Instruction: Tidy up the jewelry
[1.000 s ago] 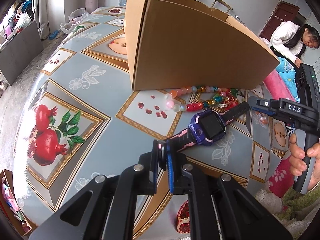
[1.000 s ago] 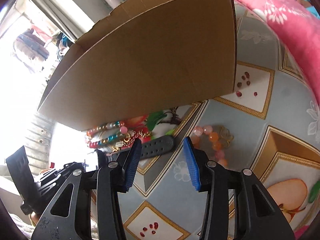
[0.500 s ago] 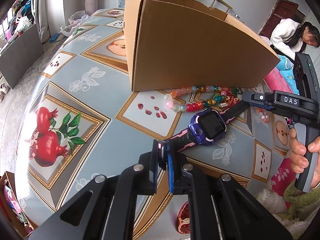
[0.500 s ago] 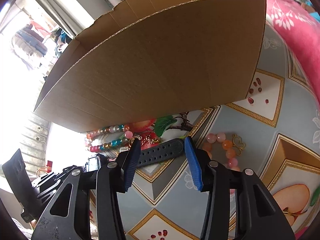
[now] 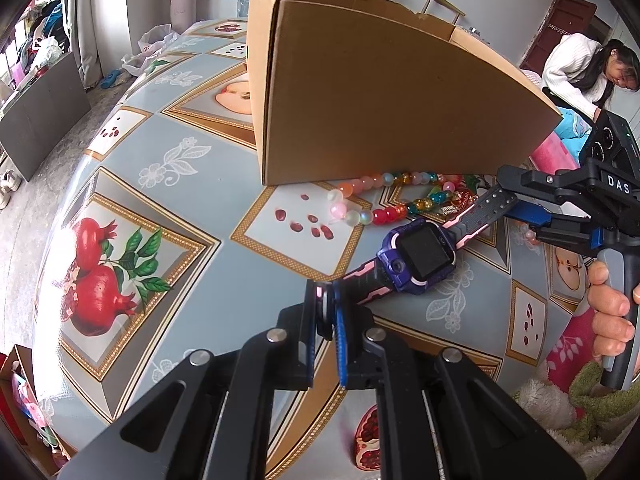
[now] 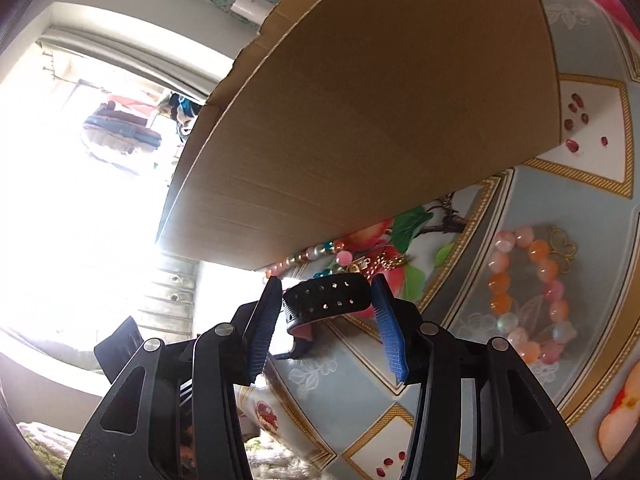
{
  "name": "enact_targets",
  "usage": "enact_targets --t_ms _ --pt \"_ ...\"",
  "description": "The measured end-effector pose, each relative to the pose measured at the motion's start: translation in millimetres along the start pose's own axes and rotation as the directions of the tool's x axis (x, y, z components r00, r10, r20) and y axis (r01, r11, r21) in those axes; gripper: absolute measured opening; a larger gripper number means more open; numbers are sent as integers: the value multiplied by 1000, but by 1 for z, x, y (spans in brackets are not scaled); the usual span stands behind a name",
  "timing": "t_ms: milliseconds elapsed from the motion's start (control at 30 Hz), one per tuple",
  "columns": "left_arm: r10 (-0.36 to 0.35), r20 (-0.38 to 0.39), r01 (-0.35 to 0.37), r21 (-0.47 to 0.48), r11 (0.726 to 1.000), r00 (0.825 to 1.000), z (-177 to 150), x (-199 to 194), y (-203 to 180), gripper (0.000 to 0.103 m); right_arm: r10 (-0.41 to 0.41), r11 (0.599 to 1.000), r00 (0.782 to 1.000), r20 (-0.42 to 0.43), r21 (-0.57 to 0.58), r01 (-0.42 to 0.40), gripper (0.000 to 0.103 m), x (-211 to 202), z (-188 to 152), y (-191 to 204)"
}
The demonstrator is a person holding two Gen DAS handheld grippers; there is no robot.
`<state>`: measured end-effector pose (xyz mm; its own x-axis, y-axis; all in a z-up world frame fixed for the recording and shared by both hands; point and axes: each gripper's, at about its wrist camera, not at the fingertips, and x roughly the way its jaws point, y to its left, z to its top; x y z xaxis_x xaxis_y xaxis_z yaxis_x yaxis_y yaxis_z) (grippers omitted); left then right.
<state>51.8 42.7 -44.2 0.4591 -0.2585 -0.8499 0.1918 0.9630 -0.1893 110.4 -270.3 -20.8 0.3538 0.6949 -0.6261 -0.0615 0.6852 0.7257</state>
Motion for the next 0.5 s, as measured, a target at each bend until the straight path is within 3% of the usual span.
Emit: enact_targets --t_ms 133,267,500 --pt "2 1 -2 -2 1000 1000 0 0 0 8 -25 999 1000 4 -47 25 45 4 -5 14" --pt "5 3 -5 2 1000 1000 0 0 -1 8 -95 988 995 9 -122 95 30 9 -7 28" --pt "10 7 -10 6 1000 1000 -1 -1 -3 8 -166 960 985 47 -221 173 17 21 -16 50"
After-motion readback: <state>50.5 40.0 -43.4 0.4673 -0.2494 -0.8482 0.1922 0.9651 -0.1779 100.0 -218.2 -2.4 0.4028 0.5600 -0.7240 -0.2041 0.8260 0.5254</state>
